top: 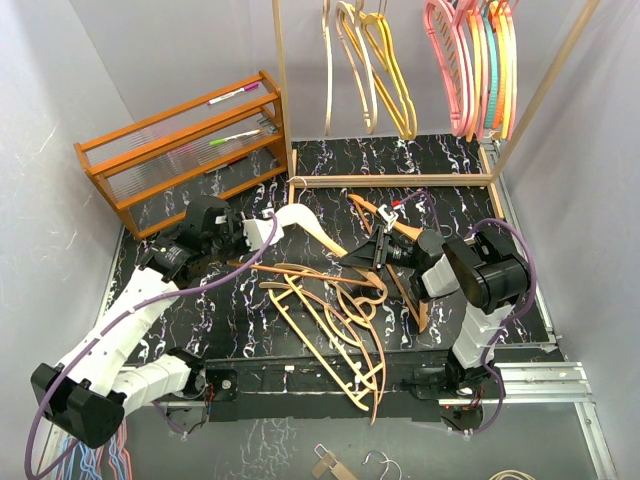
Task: Organize the hangers
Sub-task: Pick up the hanger at the center of the board.
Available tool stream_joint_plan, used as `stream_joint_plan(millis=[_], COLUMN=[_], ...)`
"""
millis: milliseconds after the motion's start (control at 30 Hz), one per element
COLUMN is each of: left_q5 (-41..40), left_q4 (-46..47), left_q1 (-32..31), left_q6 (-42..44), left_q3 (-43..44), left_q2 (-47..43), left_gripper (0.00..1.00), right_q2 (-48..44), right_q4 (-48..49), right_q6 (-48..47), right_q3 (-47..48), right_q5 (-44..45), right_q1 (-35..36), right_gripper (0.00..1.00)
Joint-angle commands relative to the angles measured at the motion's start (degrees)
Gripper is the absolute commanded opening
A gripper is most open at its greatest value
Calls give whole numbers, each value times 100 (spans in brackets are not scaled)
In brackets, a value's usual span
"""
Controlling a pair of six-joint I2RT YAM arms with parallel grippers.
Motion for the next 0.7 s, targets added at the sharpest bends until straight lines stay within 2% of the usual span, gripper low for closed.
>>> stream_joint_plan(millis=[0, 433, 667], left_q5=[20, -172, -244], left_q4=[319, 658, 767], left_q1=[44, 94, 175], left_q6=[-34, 19, 27], left_q3=[-45, -152, -177], left_q2=[-12, 96, 109], left_gripper=[0, 0, 0], right_q2=[-204, -733, -801], right_q4=[2008, 2009, 2004], right_q6=[212, 299, 265], right_q3=[70, -327, -530], right_q5=[-109, -240, -258], right_q1=[-25, -30, -29], right_gripper=[59, 59, 39])
